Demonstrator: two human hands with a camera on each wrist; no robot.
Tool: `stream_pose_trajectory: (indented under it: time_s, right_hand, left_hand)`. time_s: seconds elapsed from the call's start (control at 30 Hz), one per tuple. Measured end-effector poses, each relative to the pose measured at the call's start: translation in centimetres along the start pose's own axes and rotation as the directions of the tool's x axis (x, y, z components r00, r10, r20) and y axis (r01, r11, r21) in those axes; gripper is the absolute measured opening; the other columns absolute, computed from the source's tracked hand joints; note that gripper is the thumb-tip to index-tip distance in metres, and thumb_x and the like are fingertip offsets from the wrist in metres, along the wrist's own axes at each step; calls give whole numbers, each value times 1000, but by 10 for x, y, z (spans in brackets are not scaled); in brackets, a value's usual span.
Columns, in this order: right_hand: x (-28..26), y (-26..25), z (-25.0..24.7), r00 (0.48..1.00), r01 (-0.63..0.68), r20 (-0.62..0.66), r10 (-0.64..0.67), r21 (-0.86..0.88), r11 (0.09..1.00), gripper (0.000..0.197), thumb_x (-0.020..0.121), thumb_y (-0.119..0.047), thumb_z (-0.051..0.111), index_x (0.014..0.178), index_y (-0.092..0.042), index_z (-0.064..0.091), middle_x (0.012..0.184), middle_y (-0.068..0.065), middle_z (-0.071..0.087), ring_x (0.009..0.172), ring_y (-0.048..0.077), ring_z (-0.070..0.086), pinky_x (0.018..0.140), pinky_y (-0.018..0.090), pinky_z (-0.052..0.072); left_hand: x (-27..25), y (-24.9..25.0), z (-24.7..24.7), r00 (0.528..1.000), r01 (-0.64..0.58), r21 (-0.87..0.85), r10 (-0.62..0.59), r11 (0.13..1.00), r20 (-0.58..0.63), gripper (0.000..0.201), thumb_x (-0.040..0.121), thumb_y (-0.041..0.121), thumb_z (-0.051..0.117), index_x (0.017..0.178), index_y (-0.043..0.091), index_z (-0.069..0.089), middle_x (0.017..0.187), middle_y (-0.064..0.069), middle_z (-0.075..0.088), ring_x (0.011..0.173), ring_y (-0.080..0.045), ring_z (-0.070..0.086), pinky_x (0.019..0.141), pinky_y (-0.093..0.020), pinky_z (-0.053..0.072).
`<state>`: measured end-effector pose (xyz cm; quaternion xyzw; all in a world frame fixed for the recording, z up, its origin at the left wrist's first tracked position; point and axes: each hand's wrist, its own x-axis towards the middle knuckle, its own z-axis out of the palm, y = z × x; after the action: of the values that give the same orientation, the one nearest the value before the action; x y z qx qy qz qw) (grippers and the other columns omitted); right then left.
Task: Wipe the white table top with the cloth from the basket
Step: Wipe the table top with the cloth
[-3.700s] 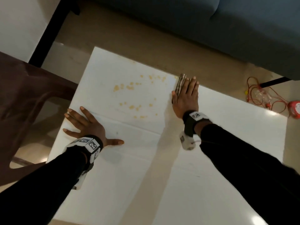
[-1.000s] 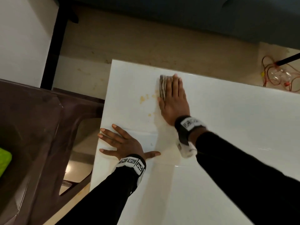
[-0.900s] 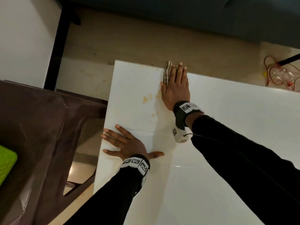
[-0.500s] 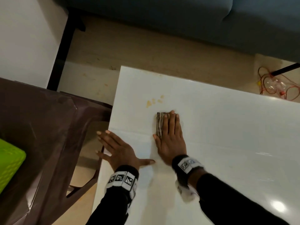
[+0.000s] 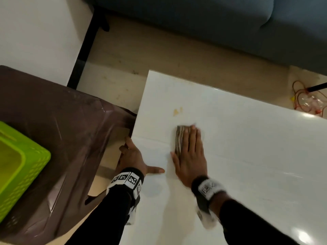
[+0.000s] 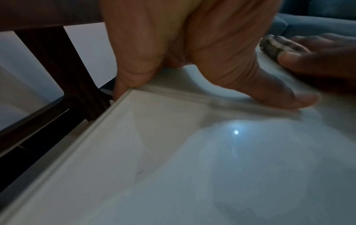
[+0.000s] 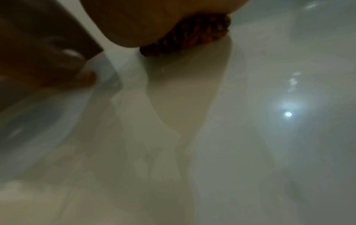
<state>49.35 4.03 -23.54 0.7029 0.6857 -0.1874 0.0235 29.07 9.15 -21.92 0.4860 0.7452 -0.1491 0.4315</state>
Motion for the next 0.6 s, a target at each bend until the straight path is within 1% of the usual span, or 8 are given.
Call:
stream_pose_trajectory:
  time_s: [0.07, 0.17, 0.23, 0.27, 0.37, 0.47, 0.53, 0.6]
  right_hand:
    - [-21, -1, 1, 997, 61, 49, -60, -9, 998, 81, 108, -53, 27, 166, -2, 1, 174, 24, -7, 162, 42, -6, 133, 52, 11]
    - [41, 16, -4, 995, 97, 7, -96, -60, 994, 78, 107, -49, 27, 165, 2, 12, 172, 30, 3, 161, 48, 3, 131, 57, 17]
    - [113, 24, -18, 999, 15, -28, -16, -64, 998, 80, 106, -52, 16, 165, 2, 12, 172, 31, 7, 160, 50, 7, 130, 59, 16]
    - [145, 25, -29, 998, -62, -28, 60, -58, 996, 81, 106, -55, 11, 166, 1, 9, 172, 30, 6, 160, 49, 5, 130, 59, 13]
    - [195, 20, -49, 972, -226, -62, 225, -12, 974, 80, 108, -52, 20, 165, 3, 9, 172, 30, 5, 160, 48, 5, 132, 54, 8]
    - [157, 1, -39, 981, -168, -95, 167, -2, 986, 81, 105, -50, 19, 164, 5, 11, 171, 32, 7, 159, 50, 8, 131, 56, 12]
    - [93, -14, -17, 995, -69, -79, 68, -17, 997, 79, 106, -47, 24, 165, 3, 9, 171, 32, 4, 160, 50, 5, 130, 57, 14]
    - [31, -27, -2, 999, 28, -16, -28, -14, 1000, 78, 108, -43, 32, 165, 1, 3, 173, 29, -5, 161, 46, -5, 132, 56, 12]
  left_hand:
    - [2, -1, 1, 1000, 6, 30, -6, 1000, 1, 180, 7, 71, 94, 147, 23, -9, 139, -20, 37, 124, -36, 51, 99, -50, 52]
    - [4, -4, 5, 1000, -4, 51, 5, 999, -10, 180, 7, 73, 92, 148, 22, -7, 135, -17, 39, 120, -35, 53, 96, -49, 54]
    - [6, -7, 6, 1000, 1, 37, 0, 999, -14, 180, 6, 72, 92, 148, 24, -7, 135, -16, 37, 118, -35, 54, 95, -50, 54]
    - [7, -7, 7, 1000, 2, 23, -2, 1000, -6, 181, 5, 71, 93, 148, 25, -8, 136, -15, 35, 119, -36, 54, 95, -52, 54]
    - [8, -4, 6, 1000, 12, 5, -12, 1000, 21, 186, 4, 68, 94, 149, 27, -14, 143, -17, 28, 125, -40, 51, 99, -56, 52]
    - [7, -1, 3, 998, 34, 15, -35, 999, 44, 190, 7, 64, 97, 148, 27, -24, 150, -20, 21, 133, -41, 45, 105, -57, 47]
    - [7, -2, 0, 997, 36, 26, -37, 999, 67, 194, 7, 60, 99, 148, 25, -30, 156, -23, 16, 139, -42, 39, 110, -57, 43]
    - [10, -3, -2, 995, 32, 30, -35, 999, 93, 198, 5, 58, 100, 145, 25, -36, 159, -24, 12, 144, -41, 34, 113, -57, 39]
